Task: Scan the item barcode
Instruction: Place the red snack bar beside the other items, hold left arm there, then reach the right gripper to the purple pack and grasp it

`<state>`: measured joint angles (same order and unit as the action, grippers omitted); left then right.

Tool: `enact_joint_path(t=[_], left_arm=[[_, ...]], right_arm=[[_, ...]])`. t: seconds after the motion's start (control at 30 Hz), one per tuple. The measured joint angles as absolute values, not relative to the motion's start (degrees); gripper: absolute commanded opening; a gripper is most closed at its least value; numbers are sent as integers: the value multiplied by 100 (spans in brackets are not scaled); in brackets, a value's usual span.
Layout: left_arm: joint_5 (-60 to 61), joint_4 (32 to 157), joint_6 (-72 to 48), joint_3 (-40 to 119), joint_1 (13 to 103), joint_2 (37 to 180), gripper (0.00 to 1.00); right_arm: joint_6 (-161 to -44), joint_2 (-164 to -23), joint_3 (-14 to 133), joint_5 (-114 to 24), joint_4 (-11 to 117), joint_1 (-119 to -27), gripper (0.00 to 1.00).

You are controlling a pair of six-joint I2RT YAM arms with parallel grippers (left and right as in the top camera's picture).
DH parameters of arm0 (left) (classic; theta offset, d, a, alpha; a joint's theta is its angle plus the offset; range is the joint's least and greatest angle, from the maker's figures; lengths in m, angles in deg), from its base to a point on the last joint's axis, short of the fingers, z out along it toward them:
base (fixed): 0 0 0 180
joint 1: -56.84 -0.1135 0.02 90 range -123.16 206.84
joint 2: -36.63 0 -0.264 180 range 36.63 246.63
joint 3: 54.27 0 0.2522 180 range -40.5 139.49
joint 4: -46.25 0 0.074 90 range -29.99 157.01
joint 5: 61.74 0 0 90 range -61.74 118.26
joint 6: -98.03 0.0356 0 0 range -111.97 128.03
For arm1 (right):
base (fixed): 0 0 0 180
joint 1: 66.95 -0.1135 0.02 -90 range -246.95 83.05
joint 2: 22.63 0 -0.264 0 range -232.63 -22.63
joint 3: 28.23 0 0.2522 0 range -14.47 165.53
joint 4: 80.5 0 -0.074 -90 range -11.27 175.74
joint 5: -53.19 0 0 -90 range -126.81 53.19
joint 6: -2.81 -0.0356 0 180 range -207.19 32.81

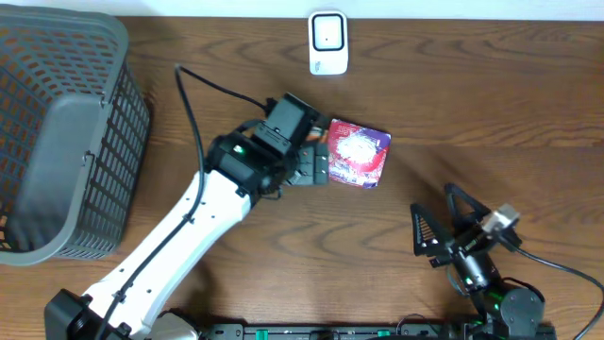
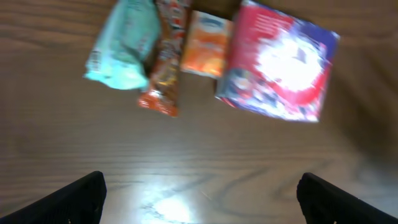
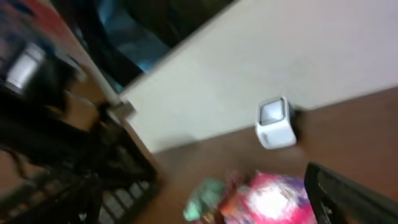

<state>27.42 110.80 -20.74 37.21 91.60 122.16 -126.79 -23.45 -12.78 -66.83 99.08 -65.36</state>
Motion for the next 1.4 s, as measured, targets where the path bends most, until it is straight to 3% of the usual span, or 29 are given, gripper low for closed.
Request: enact_joint_path(t=[0.1, 0.23, 0.47, 0.67, 0.8, 0.93, 1.17, 1.27, 1.4], left_arm=[[2772, 11124, -2074, 3719, 8740, 12216, 98], [2838, 11255, -2087, 3705, 8163, 12216, 98], [2866, 11373, -2092, 3677, 7599, 12219, 98], [2862, 11377, -2092, 3675, 7569, 12219, 98], [2862, 11373, -2092, 3675, 7569, 12219, 98], [2862, 11375, -2092, 3673, 7569, 12221, 98], [2862, 11377, -2092, 3673, 7569, 12221, 98], [2862, 11375, -2092, 3673, 7569, 12221, 98], [2862, 11379, -2092, 3673, 7569, 12221, 98]], right_arm=[[-12685, -2540, -786, -6550, 9545, -6536, 99], [-11848, -3720, 954, -6338, 7770, -6539, 99], [-9868, -7508, 4530, -6106, 3858, -6539, 99], [-9088, -10270, 6521, -6641, 2155, -6539, 99], [-8948, -11348, 6613, -6950, 2063, -6539, 99], [-8919, -12187, 6613, -7092, 2173, -6539, 91], [-8876, -13313, 6615, -7446, 2697, -6536, 86], [-8672, -13899, 6615, -7905, 2911, -6539, 74], [-8408, -14535, 6617, -8475, 3237, -6539, 74]])
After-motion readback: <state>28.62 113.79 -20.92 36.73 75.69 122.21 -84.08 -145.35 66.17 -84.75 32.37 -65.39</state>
